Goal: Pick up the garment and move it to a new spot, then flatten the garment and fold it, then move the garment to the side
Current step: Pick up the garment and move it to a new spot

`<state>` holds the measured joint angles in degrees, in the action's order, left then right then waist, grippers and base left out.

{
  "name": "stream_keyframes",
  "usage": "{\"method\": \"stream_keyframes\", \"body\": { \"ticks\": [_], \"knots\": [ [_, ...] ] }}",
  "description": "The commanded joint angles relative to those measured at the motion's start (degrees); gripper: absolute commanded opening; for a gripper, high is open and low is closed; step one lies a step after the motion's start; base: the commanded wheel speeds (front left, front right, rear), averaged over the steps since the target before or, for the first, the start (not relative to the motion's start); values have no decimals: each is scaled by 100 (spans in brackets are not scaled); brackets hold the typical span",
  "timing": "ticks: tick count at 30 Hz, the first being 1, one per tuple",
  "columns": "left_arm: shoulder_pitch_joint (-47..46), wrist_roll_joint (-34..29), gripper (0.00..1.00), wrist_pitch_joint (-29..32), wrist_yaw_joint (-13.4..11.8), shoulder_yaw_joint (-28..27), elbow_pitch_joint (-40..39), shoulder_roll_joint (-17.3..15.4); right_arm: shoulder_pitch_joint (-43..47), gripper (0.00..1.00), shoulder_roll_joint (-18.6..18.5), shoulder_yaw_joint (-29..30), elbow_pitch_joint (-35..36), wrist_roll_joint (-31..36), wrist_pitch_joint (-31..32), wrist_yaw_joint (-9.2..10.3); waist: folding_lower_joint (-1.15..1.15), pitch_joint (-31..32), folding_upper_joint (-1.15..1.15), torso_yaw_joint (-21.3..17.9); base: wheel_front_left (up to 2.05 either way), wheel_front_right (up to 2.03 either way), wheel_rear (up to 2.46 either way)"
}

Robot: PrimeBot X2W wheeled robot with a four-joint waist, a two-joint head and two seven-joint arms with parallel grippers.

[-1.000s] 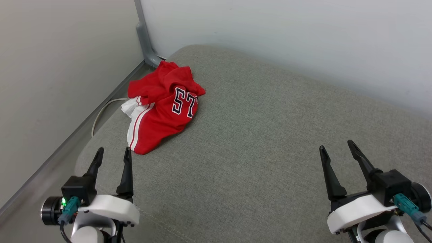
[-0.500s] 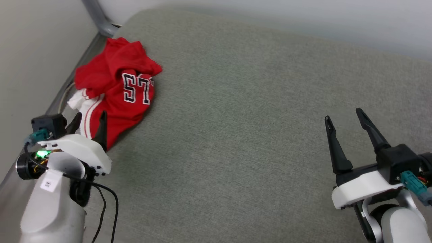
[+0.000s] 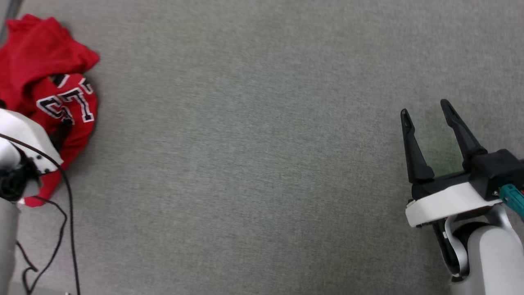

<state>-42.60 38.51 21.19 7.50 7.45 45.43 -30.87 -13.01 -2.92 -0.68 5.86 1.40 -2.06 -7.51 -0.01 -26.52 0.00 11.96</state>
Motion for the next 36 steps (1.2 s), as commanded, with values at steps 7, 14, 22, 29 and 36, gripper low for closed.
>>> {"method": "stream_keyframes", "body": {
  "ticks": [7, 14, 22, 29, 36],
  "knots": [
    [-89, 412, 36, 1261, -16, 292, 589, -267, -260, 100, 3, -17, -86, -113, -98, 4, 1, -449, 0, -323, 0, 0, 0],
    [-61, 460, 0, 1224, -107, 287, 797, -188, -253, 100, 4, 20, -204, -284, -185, 4, 1, -348, 0, -354, 0, 0, 0],
    [-225, 142, 0, 31, -345, 273, 595, -287, -68, 100, 4, 116, -397, -379, -290, 4, 1, 295, 0, -234, 0, 0, 0],
    [-179, -212, 0, -1002, -495, 423, 347, -185, 197, 100, 4, 251, -481, -340, -337, 4, 1, 1002, 0, -160, 0, 0, 0],
    [-66, -499, 0, -1778, -538, 635, 48, -2, 530, 100, 4, 418, -512, -445, -359, 4, 1, 1599, 0, -248, 0, 0, 0]
  ]
}}
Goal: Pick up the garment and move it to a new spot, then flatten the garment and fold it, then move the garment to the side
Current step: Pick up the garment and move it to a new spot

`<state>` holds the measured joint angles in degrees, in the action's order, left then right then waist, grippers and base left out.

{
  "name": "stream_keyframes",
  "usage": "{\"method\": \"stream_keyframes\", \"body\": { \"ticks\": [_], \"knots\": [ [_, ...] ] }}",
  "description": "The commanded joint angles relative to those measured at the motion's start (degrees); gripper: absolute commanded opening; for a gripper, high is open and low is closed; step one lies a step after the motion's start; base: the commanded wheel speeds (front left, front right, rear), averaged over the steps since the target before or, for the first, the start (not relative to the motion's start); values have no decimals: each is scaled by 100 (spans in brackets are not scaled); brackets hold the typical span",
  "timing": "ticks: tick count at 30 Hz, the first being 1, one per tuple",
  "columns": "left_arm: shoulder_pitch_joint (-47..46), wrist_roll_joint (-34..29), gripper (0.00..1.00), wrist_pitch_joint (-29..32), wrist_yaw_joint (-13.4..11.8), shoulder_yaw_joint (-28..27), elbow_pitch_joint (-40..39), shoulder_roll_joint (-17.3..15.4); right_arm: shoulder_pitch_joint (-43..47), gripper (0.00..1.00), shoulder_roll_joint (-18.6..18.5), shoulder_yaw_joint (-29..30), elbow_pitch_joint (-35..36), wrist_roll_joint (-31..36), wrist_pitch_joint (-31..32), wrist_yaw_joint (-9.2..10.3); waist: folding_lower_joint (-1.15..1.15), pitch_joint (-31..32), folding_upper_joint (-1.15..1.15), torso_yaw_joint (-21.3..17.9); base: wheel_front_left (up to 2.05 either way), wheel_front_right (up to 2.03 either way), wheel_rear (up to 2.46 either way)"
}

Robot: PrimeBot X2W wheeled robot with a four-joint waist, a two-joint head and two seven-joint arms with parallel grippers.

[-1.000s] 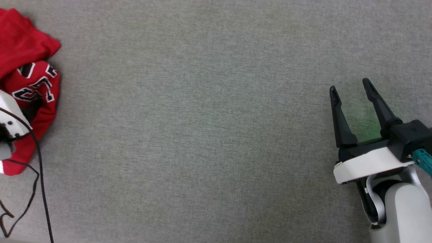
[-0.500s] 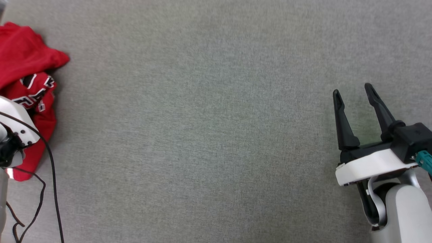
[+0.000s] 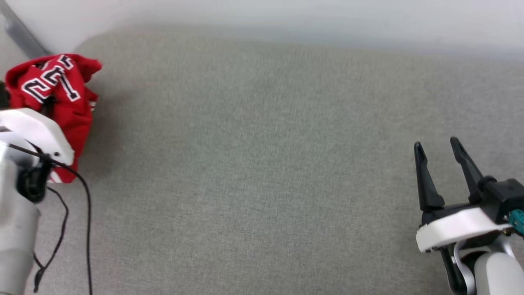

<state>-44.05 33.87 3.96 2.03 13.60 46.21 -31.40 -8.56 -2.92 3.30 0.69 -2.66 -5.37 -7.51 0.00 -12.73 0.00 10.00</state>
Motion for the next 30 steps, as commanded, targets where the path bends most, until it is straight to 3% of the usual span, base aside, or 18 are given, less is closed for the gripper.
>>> {"method": "stream_keyframes", "body": {
  "ticks": [1, 8, 18, 30],
  "knots": [
    [97, -51, 0, -121, 7, 48, -62, 88, 134, 100, 4, 45, 9, -31, -23, 4, 0, 295, 0, -78, 0, 0, 0],
    [258, -188, 0, -461, 85, 322, -462, 369, 459, 100, 5, 204, 54, -109, 52, 4, 0, 714, 0, -380, 0, 0, 0],
    [834, -227, 0, -486, 111, 798, -1557, 957, 759, 100, 5, 308, 258, -285, 194, 4, 0, 916, 0, -1136, 0, 0, 0],
    [1793, -378, 0, -133, 346, 2064, -2454, 1805, 684, 100, 6, 311, 433, -467, 199, 4, 0, 567, 0, -1890, 0, 0, 0]
  ]
}}
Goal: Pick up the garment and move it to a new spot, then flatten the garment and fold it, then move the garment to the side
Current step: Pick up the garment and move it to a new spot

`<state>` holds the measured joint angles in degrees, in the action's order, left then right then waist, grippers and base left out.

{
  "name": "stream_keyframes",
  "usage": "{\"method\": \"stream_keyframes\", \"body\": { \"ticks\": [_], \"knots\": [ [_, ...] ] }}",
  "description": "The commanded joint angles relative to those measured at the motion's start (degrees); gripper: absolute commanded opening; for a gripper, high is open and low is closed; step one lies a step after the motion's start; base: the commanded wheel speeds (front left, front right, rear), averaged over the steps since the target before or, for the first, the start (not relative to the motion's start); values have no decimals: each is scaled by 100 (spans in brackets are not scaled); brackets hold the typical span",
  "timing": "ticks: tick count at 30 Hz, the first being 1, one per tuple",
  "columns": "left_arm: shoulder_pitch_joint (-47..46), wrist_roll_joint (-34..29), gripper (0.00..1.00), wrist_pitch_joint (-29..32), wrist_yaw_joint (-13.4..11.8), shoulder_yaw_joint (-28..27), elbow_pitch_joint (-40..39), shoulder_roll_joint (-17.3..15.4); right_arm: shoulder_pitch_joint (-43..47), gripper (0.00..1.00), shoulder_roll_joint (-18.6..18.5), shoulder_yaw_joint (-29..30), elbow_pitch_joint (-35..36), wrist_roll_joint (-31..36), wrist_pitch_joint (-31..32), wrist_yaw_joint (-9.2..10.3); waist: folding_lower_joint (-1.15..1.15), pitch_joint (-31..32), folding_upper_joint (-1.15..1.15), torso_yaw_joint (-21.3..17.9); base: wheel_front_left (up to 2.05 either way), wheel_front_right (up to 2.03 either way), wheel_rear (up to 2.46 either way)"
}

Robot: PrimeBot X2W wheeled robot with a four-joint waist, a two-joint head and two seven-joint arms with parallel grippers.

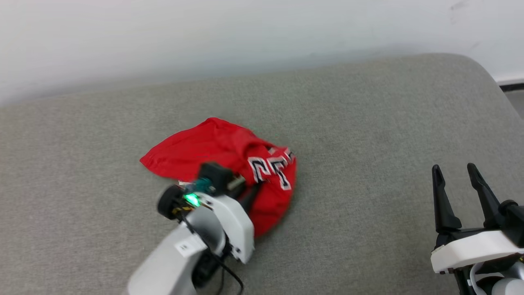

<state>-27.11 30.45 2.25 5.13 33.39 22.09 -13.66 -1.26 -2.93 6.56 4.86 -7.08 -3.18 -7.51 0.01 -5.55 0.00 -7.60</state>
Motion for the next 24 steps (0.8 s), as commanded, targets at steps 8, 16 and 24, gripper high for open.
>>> {"method": "stream_keyframes", "body": {
  "ticks": [8, 16, 24],
  "knots": [
    [541, -221, 0, 418, 199, 1272, -89, 281, -156, 100, 6, -27, -46, -80, -100, 4, -1, -480, 0, -186, 0, 0, 0],
    [649, -148, 0, 350, 237, 1964, 48, 313, -274, 100, 6, -69, -112, -15, -152, 4, -1, -513, 0, -42, 0, 0, 0],
    [568, -295, 100, -626, 54, 1802, -132, 394, -179, 100, 6, -79, -197, 15, -89, 4, -1, -161, 0, 190, 0, 0, 0]
  ]
}}
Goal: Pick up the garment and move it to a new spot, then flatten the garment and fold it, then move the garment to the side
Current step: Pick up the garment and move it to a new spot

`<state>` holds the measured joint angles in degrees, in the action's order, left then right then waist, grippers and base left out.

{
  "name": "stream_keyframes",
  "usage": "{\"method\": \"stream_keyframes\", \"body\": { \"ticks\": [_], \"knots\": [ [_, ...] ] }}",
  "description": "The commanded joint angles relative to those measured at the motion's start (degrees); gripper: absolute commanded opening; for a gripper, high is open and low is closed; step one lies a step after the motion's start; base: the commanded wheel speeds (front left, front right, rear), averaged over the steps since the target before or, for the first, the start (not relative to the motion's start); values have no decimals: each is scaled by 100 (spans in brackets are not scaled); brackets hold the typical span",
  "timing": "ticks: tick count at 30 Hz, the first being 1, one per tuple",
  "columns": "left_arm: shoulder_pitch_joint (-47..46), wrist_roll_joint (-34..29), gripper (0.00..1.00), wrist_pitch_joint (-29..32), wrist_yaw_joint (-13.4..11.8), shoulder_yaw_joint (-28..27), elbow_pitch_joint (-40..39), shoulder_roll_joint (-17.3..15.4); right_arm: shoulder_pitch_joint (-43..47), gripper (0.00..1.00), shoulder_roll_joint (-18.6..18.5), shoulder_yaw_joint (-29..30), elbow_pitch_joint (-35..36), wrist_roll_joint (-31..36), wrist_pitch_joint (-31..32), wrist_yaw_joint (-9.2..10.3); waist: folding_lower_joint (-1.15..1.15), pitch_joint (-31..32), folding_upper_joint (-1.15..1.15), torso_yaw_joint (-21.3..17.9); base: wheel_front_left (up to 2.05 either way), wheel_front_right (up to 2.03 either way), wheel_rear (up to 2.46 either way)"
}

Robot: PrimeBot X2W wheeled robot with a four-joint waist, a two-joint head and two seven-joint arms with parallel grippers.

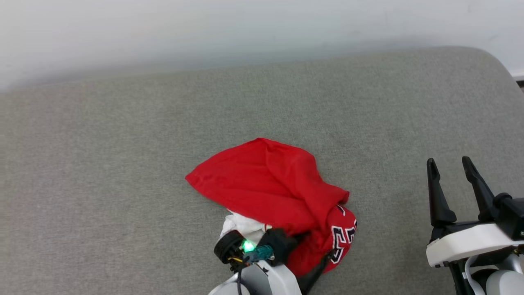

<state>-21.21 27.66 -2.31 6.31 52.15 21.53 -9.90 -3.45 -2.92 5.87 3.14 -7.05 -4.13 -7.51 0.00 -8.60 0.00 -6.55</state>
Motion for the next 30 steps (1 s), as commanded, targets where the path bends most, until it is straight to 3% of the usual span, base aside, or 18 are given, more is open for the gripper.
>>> {"method": "stream_keyframes", "body": {
  "ticks": [1, 7, 19, 30],
  "knots": [
    [5, -22, 100, -308, -113, -122, -127, 22, 80, 100, 5, -5, -30, 34, 22, 4, 0, 201, 0, 115, 0, 0, 0],
    [175, 61, 100, -976, -436, -526, -477, -31, 251, 100, 6, -9, -29, 65, 120, 4, 0, 500, 0, 286, 0, 0, 0],
    [534, 72, 100, -1293, -1161, -1724, -833, -269, 470, 100, 5, -70, 98, 104, 335, 4, 0, 761, 0, 469, 0, 0, 0],
    [1294, -93, 100, -1294, -1355, -3097, -1099, -575, 573, 100, 5, -238, 128, 87, 467, 4, 0, 930, 0, 580, 0, 0, 0]
  ]
}}
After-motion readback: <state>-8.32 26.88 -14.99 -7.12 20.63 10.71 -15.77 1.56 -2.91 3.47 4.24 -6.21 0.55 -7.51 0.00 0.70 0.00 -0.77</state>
